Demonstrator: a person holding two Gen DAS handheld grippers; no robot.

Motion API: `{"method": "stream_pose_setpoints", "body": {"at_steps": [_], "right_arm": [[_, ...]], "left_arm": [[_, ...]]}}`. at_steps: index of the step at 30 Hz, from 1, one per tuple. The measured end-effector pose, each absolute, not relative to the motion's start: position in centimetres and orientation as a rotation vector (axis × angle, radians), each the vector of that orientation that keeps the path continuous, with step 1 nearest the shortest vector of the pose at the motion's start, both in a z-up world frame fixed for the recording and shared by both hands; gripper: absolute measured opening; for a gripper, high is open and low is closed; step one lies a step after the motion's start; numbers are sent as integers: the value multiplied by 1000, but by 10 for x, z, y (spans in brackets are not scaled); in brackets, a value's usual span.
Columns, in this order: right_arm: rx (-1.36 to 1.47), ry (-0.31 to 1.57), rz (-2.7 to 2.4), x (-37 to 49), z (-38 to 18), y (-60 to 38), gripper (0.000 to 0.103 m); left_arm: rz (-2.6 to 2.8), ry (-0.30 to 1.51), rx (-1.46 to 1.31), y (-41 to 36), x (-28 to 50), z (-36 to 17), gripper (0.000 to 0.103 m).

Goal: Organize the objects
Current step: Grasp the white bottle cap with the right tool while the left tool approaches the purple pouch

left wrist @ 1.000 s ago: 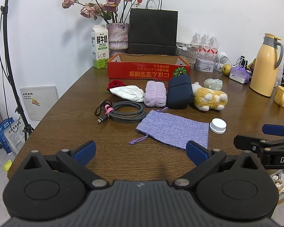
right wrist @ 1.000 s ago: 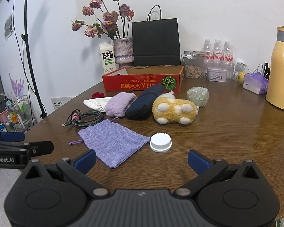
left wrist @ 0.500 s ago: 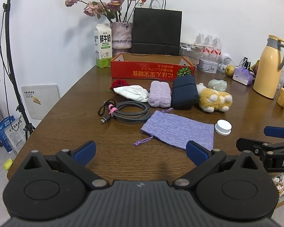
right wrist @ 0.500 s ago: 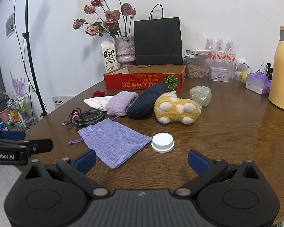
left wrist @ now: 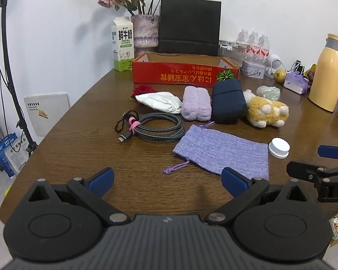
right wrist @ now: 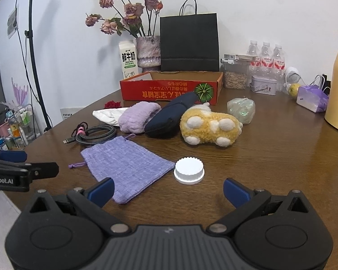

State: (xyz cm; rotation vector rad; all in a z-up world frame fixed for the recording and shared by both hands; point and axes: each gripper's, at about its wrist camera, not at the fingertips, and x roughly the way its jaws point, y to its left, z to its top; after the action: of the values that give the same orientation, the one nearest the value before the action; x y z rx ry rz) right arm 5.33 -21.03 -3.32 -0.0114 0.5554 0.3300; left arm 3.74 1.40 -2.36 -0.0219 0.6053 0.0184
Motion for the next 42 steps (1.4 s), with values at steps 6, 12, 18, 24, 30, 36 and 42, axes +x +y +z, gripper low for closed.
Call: {"method": "stream_pose_setpoints", "body": {"at_steps": [6, 12, 18, 24, 30, 36, 42], "right_arm": [[-45, 562, 326, 71, -39, -212, 101], [-74, 574, 356, 89, -43, -215, 96], [-117, 595, 371, 105, -46, -217, 73], [-114, 627, 393, 119, -52, -221, 54], [-104, 631, 422, 128, -53, -225, 43], [-92, 624, 436, 133, -54, -236, 40], [-103, 612, 460, 134, -56, -238, 40]], "left_arm": [[2, 620, -10, 4, 58, -28, 103], [-11, 644, 1, -8, 82, -34, 103], [-29, 674, 8, -19, 100, -39, 103], [-43, 698, 21, -31, 114, -41, 103], [-47, 725, 26, -45, 129, -45, 103], [-60, 744, 48, -59, 136, -48, 103], [-53, 755, 59, -68, 142, -51, 103]]}}
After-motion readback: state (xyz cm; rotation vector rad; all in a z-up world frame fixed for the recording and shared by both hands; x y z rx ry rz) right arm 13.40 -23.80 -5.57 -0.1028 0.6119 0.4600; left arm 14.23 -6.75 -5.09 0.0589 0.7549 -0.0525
